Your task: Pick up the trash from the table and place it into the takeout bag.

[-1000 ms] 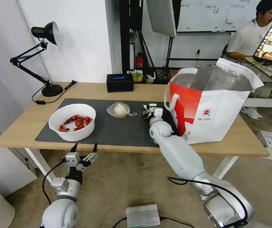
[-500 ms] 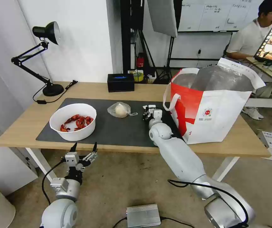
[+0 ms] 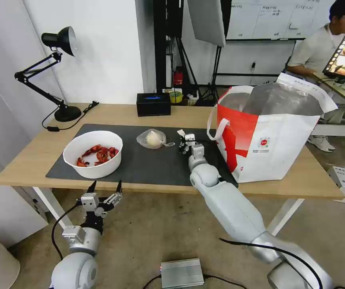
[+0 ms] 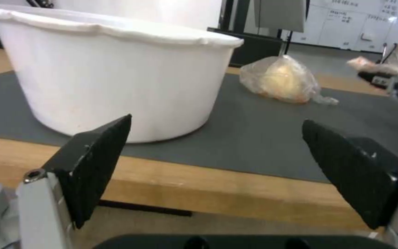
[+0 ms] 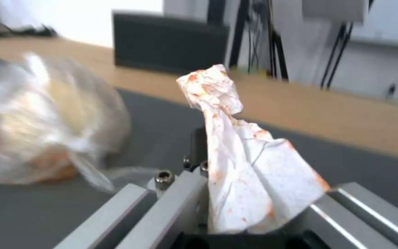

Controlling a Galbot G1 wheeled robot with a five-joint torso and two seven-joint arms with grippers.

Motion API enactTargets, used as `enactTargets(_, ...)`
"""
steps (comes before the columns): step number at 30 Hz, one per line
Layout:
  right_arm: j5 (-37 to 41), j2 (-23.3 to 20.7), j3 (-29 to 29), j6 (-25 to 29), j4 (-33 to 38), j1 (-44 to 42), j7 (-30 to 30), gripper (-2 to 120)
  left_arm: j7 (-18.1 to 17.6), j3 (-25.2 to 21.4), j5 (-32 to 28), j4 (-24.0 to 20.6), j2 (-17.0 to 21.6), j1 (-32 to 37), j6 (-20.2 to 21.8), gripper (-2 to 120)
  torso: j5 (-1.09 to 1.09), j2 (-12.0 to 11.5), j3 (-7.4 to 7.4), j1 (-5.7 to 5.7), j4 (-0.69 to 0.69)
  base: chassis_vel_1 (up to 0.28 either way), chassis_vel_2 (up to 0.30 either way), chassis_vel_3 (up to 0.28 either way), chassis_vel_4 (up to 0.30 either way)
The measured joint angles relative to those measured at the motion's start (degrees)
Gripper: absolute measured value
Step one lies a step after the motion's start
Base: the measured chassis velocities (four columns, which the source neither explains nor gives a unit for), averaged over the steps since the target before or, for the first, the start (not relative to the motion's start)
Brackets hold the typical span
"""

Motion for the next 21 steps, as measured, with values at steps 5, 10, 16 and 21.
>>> enactTargets(5,-3.5,-3.1,-0.6,3.2,6.3,-3.7,-0.2,0,-0.1,-0.7,-0.2,-0.1,0.2,0.7,-0.4,100,-0.01,0.0,0.00,0.00,0.00,0.000,0.000,0.000,0.000)
enactTargets(10,-5.1,-6.4,-0.5,4.2,13.1,-7.6,-0.2,0,-0.1,-1.0,-0.3,-0.1,0.1,0.9,-0.5,100,0.01,0.0,-0.01,-0.01,0.00,0.000,0.000,0.000,0.000)
enactTargets(16,-8.3,-11.7,4.4,8.3,23.0,-16.9,-3.4,0,-0.1,-0.1,0.0,-0.1,-0.3,0.9,-0.7,100,0.02,0.0,-0.01,-0.01,-0.01,0.000,0.000,0.000,0.000)
enactTargets(21,-9.5,-14.1,9.2,11.3,28.4,-22.6,-5.5,0,-0.1,0.6,0.5,0.2,-0.4,0.7,-0.7,100,0.02,0.0,-0.01,-0.01,-0.02,0.000,0.000,0.000,0.000)
